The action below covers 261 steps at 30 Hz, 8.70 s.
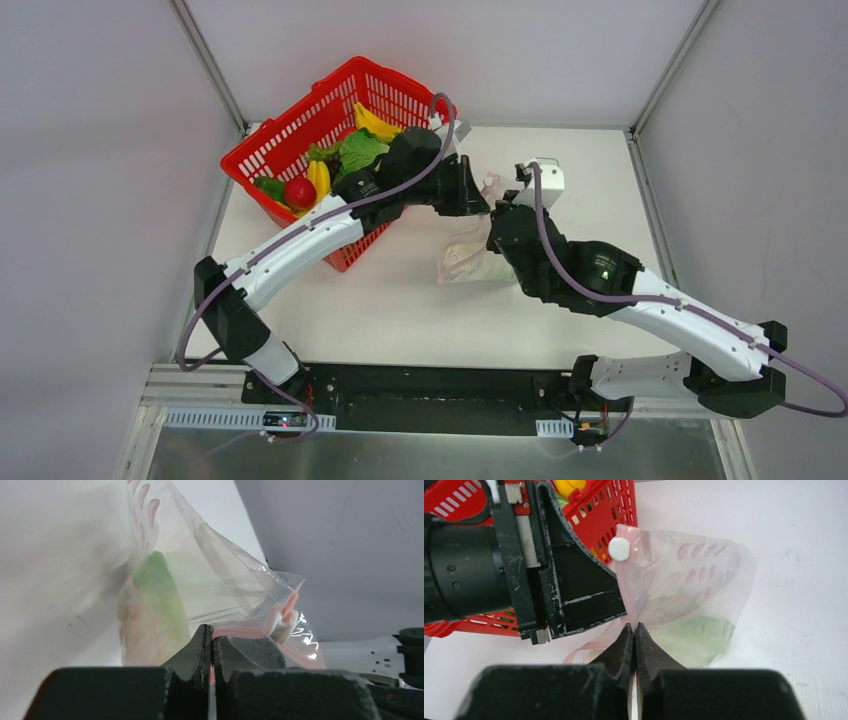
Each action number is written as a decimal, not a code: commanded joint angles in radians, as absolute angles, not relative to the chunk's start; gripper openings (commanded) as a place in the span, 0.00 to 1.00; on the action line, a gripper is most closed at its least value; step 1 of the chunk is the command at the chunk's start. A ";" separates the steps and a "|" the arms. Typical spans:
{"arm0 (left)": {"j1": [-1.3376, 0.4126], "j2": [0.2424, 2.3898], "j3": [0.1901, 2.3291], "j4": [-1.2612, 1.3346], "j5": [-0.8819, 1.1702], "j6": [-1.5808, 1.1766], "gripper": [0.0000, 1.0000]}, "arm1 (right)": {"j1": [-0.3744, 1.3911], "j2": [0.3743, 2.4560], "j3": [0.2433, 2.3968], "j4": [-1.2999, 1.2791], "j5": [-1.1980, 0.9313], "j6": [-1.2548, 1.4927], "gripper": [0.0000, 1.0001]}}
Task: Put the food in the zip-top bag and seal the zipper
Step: Adjust the zipper food storage bag at the center of the board, then move the bin to the center of the board, then pick up the fake vegetable from the bin, then place the fake vegetable in the zipper food storage bag.
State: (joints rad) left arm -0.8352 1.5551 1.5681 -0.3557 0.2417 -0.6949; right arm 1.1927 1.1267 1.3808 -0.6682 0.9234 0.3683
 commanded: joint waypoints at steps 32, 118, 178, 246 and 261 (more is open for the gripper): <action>-0.784 1.507 1.484 -0.515 -0.017 -0.587 0.15 | 0.883 1.163 1.253 -0.454 0.383 0.301 0.00; -0.293 1.310 1.397 -0.843 -0.275 -0.390 0.95 | 0.883 0.998 1.118 -0.525 0.511 0.396 0.00; -0.279 1.054 1.293 -0.635 0.104 -0.480 0.28 | 0.883 0.987 1.129 -0.528 0.468 0.429 0.00; -1.066 1.439 1.439 -0.189 0.053 -0.630 0.34 | 0.885 0.908 1.273 -0.657 0.380 0.595 0.00; -1.065 1.394 1.218 -0.065 -0.139 -0.760 0.55 | 0.803 0.945 1.131 -0.457 0.266 0.637 0.00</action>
